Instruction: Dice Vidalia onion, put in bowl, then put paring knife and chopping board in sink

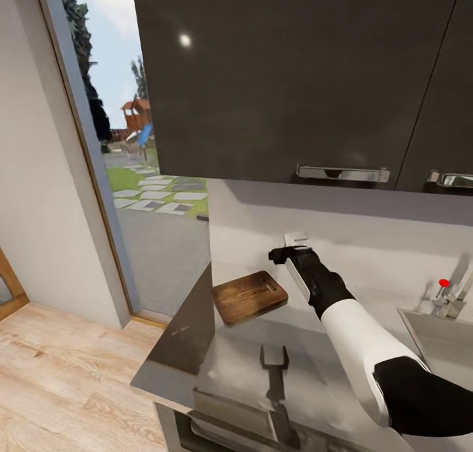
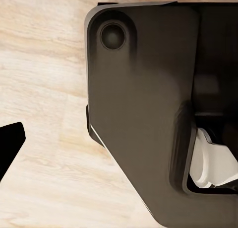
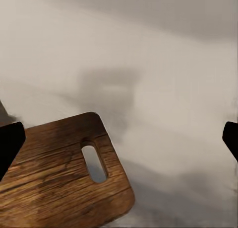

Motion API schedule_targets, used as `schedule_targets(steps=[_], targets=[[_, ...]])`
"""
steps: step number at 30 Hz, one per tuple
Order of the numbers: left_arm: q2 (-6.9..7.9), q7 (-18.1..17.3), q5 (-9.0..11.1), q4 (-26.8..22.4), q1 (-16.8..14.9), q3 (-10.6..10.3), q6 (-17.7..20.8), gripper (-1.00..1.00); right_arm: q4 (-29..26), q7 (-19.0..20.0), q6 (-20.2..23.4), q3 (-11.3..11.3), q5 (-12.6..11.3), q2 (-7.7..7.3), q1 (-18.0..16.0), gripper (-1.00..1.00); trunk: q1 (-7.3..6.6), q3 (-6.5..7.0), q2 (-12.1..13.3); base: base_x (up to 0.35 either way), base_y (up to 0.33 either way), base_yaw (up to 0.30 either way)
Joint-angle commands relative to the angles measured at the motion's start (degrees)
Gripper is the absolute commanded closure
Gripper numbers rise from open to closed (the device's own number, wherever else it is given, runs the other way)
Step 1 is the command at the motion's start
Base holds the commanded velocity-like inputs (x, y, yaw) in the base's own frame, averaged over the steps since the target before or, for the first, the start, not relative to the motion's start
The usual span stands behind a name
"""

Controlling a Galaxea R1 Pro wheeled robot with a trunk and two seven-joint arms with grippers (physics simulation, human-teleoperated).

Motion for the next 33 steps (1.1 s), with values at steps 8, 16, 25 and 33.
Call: schedule_targets(steps=[8,16,25,33], targets=[[0.0,0.0,0.07,-0.03,0.01,-0.02,-0.12,-1.0,0.17,-0.5,11.77,0.16,-0.52,-0.03,-0.65,-1.0,0.03,-0.06,-0.07,0.006,0.0,0.0],[0.0,0.0,0.07,-0.03,0.01,-0.07,-0.12,-1.0,0.17,-0.46,20.44,0.15,-0.54,-0.03,-1.19,-1.0,0.03,-0.06,-0.07,0.0,0.0,0.0],[-0.09,0.0,0.07,-0.03,0.01,-0.09,-0.12,-1.0,-0.16,-0.42,23.68,0.15,-0.69,-0.01,-1.41,-1.0,0.03,-0.06,-0.07,0.0,0.0,0.0],[-0.09,0.0,0.07,-0.03,0.01,-0.09,-0.13,-1.0,-0.4,-0.41,23.77,0.15,-0.73,0.0,-1.43,-1.0,0.03,-0.06,-0.07,0.065,-0.048,0.0]])
